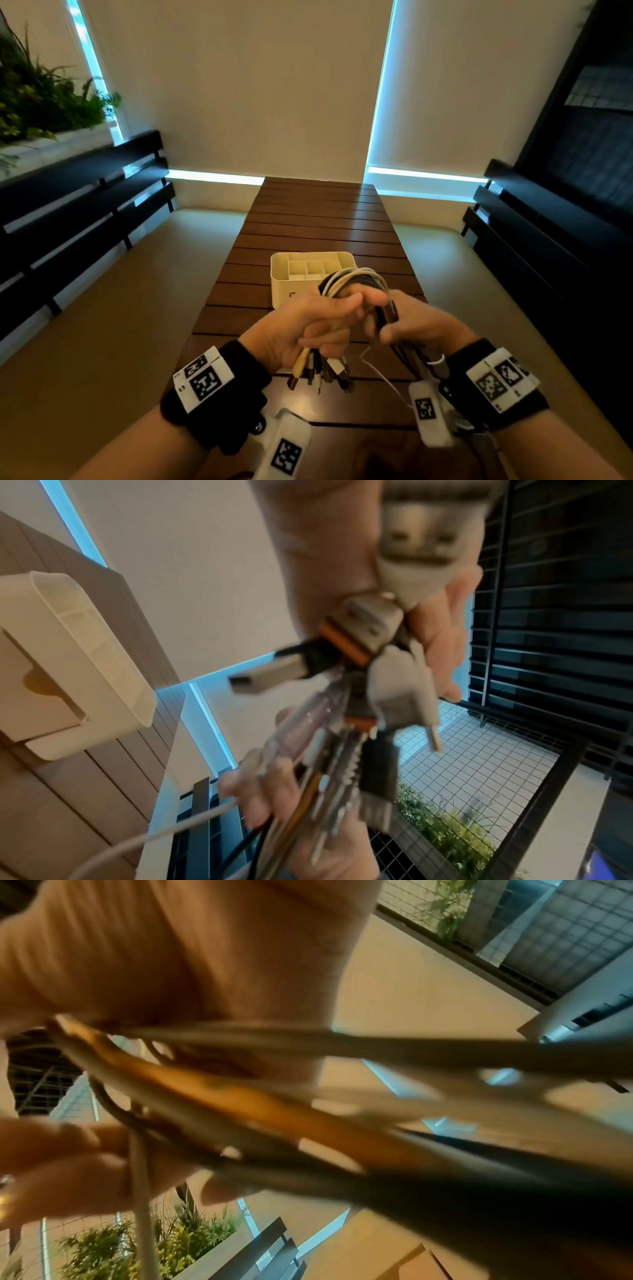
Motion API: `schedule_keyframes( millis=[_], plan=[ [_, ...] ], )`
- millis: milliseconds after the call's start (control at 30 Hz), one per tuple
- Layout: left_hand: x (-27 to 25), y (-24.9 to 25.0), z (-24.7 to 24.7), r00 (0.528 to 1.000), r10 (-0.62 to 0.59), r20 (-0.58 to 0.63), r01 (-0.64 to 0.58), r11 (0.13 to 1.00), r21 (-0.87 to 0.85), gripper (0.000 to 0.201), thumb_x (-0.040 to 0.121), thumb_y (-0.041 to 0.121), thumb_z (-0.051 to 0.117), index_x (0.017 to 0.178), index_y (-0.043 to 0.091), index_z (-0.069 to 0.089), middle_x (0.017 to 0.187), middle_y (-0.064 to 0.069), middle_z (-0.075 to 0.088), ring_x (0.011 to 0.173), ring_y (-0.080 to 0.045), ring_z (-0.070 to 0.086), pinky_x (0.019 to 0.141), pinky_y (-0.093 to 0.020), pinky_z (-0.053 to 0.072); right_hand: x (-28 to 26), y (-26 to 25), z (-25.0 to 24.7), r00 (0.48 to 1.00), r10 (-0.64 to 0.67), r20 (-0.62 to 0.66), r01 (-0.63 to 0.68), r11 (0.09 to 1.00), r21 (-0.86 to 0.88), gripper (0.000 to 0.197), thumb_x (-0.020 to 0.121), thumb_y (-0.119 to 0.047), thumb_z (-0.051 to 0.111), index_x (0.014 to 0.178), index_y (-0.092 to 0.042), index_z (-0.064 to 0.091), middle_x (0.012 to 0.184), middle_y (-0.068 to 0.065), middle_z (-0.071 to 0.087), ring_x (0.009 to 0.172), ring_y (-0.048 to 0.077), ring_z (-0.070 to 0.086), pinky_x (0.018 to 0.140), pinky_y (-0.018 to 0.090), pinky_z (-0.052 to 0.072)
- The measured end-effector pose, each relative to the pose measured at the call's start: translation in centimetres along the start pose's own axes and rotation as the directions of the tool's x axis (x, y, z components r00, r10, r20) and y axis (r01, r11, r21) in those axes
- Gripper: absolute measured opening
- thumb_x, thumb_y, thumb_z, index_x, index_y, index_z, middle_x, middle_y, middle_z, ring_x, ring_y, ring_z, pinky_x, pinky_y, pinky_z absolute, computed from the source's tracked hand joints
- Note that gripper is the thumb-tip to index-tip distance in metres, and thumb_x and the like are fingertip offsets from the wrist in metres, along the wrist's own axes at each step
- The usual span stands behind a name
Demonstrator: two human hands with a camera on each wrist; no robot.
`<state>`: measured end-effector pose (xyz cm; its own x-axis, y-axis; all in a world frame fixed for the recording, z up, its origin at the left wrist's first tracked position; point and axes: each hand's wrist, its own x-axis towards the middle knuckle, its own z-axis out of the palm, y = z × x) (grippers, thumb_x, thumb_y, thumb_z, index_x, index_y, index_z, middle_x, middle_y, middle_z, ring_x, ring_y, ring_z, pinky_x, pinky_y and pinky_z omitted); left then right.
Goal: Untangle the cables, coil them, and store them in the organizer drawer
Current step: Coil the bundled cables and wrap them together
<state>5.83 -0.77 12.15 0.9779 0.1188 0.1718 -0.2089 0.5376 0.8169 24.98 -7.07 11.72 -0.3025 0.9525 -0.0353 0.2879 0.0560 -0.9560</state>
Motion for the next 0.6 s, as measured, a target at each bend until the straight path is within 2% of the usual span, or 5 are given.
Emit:
schedule_keyframes(
  millis=[167, 300, 433, 533, 600],
  plan=[
    [0.4, -0.3, -0.5, 0.998, 0.049, -0.031, -0.051, 0.998, -0.045, 0.042, 0.09, 0.021, 0.061, 0.13, 0.01, 0.055, 0.044, 0.009, 0.048, 0.031, 0.002, 0.041, 0.04, -0.016, 0.035, -1.1, 2.1, 1.4, 0.995, 0.051, -0.088, -0.054, 0.998, -0.037, 0.012, 0.075, -0.013, 0.071, 0.077, -0.015, 0.059, 0.061, -0.002, 0.064, 0.059, 0.011, 0.064, 0.064, 0.024, 0.052],
    [0.8, -0.8, -0.5, 0.958, 0.164, -0.236, -0.16, 0.986, 0.038, 0.032, 0.088, 0.026, 0.057, 0.116, 0.014, 0.066, 0.048, 0.007, 0.043, 0.028, 0.001, 0.031, 0.037, -0.016, 0.035, -1.7, 1.5, 3.1, 0.956, 0.082, -0.282, -0.035, 0.985, 0.168, 0.031, 0.089, -0.03, 0.053, 0.063, -0.013, 0.048, 0.043, -0.007, 0.041, 0.035, 0.007, 0.037, 0.041, 0.018, 0.036],
    [1.5, -1.5, 0.2, 0.824, 0.316, -0.47, -0.234, 0.946, 0.225, 0.027, 0.093, 0.029, 0.049, 0.087, 0.01, 0.067, 0.048, 0.003, 0.035, 0.028, -0.003, 0.025, 0.035, -0.019, 0.032, -1.6, 1.0, 4.2, 0.946, 0.137, -0.294, -0.112, 0.989, 0.098, 0.028, 0.094, -0.02, 0.048, 0.066, -0.012, 0.047, 0.043, -0.01, 0.041, 0.035, 0.003, 0.034, 0.039, 0.016, 0.03],
    [2.0, -1.9, 0.7, 0.673, 0.384, -0.633, -0.18, 0.914, 0.363, 0.033, 0.08, 0.041, 0.058, 0.065, 0.012, 0.054, 0.044, 0.003, 0.032, 0.03, -0.006, 0.025, 0.038, -0.022, 0.029, -1.3, 0.8, 5.1, 0.944, 0.135, -0.301, -0.178, 0.977, -0.118, 0.026, 0.094, -0.018, 0.048, 0.069, -0.015, 0.048, 0.049, -0.009, 0.044, 0.04, 0.001, 0.039, 0.047, 0.016, 0.036],
    [2.3, -2.2, 1.0, 0.584, 0.418, -0.696, -0.142, 0.897, 0.419, 0.034, 0.069, 0.042, 0.065, 0.064, 0.012, 0.052, 0.041, 0.006, 0.036, 0.031, -0.006, 0.03, 0.037, -0.02, 0.03, -1.1, 0.4, 5.6, 0.942, 0.132, -0.309, -0.22, 0.937, -0.271, 0.03, 0.094, -0.022, 0.048, 0.064, -0.021, 0.046, 0.056, -0.008, 0.045, 0.047, 0.002, 0.041, 0.054, 0.019, 0.038]
  ],
)
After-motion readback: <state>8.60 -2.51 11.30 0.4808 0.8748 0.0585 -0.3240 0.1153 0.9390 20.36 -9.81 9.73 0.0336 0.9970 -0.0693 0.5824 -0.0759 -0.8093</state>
